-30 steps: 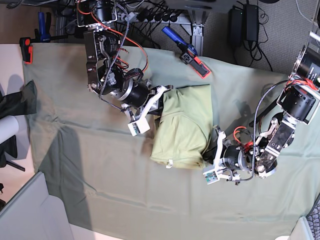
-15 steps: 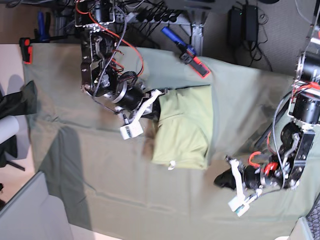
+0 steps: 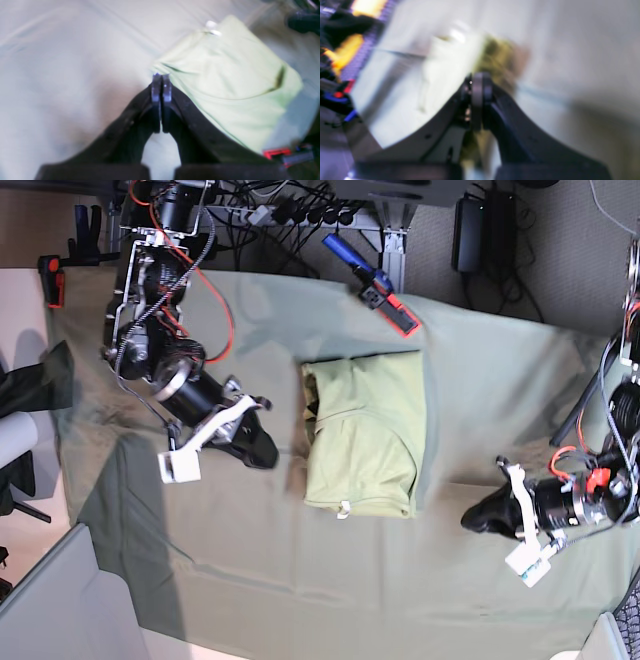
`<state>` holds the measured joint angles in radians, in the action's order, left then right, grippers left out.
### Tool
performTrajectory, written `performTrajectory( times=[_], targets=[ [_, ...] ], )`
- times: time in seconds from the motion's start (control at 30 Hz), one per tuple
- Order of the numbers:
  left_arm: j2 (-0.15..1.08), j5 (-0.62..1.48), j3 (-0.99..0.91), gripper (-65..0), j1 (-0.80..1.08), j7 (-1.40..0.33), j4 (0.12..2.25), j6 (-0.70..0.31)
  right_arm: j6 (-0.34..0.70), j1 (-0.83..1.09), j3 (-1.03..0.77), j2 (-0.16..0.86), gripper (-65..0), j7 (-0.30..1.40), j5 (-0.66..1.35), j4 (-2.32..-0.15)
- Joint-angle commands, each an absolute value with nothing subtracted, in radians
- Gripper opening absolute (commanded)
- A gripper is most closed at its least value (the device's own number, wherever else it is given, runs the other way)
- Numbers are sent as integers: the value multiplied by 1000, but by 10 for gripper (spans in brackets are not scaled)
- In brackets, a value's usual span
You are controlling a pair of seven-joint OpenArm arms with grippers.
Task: Fold the T-shirt properly
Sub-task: 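Tuck and flatten the bundle edges with both grippers, then release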
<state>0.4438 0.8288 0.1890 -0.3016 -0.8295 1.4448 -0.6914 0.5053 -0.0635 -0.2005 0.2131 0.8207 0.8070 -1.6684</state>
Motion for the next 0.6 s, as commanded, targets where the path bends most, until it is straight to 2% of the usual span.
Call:
performTrajectory(
  times=[0.0,0.23,0.43,0.57],
  targets=[
    [458,842,181,-650,-309,-813,1462,-698,554,-109,-185,203,-650,805,833,-1687],
    [457,842,181,-650,-215,-812,1462,-698,554,-260,-4,110,-650,754,692,-1531],
    [463,841,179,-650,-199,-813,1463,-698,554,-309,64,108,-650,617,447,-1283],
    [468,842,147,-650,-187,-813,1463,-698,554,-307,64,127,-650,576,430,-1193]
  ],
)
